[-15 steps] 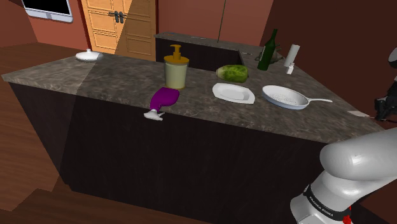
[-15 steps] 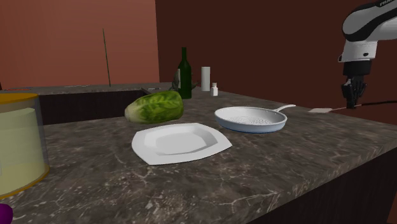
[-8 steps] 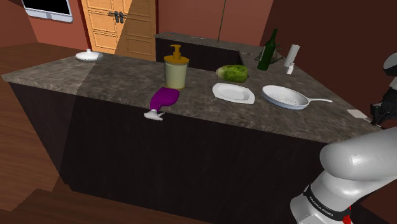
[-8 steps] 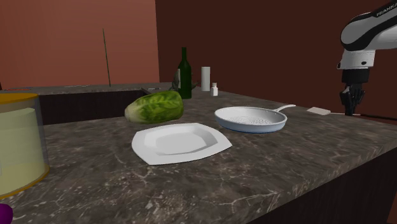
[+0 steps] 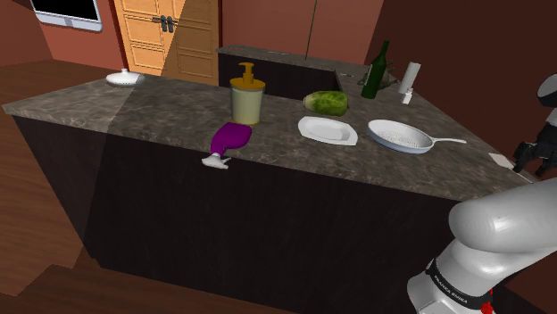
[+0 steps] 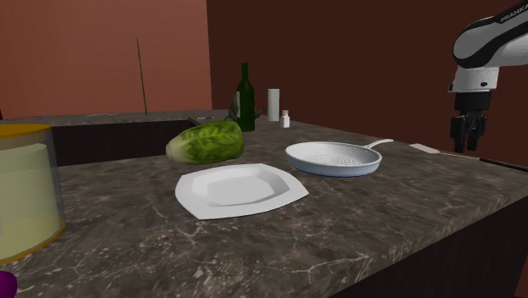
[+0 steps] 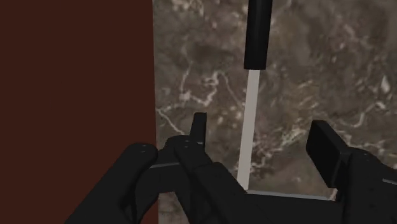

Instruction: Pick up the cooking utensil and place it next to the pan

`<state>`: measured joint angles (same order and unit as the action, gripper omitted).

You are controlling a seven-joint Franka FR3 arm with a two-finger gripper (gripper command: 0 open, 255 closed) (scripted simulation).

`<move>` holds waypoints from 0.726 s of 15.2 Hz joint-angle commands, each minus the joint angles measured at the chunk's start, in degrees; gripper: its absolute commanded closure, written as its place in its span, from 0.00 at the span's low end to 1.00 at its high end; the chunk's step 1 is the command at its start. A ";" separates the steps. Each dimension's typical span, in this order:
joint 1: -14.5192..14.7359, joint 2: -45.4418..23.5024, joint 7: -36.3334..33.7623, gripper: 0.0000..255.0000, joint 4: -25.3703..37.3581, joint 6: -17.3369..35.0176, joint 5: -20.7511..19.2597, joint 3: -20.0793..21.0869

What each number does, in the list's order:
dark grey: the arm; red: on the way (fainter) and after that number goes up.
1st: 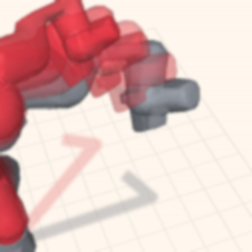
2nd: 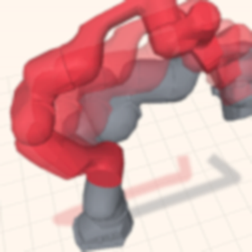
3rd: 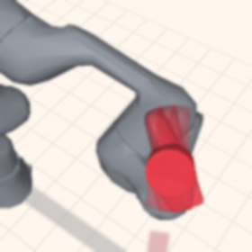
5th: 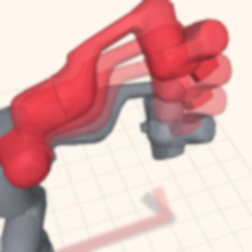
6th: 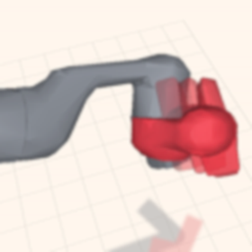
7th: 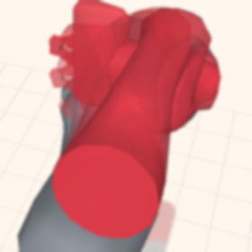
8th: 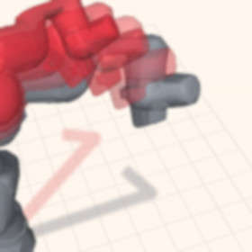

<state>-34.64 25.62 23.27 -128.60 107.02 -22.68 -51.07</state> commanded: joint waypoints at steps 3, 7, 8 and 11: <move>0.00 0.00 0.00 0.00 0.00 0.00 0.00 0.00; 0.15 0.64 0.18 0.00 5.04 -5.75 0.86 1.97; 0.24 0.65 0.28 0.00 6.46 -7.22 1.12 2.40; 0.24 0.65 0.28 0.00 6.46 -7.22 1.12 2.41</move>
<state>-34.43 26.28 23.58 -122.32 100.01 -21.60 -48.75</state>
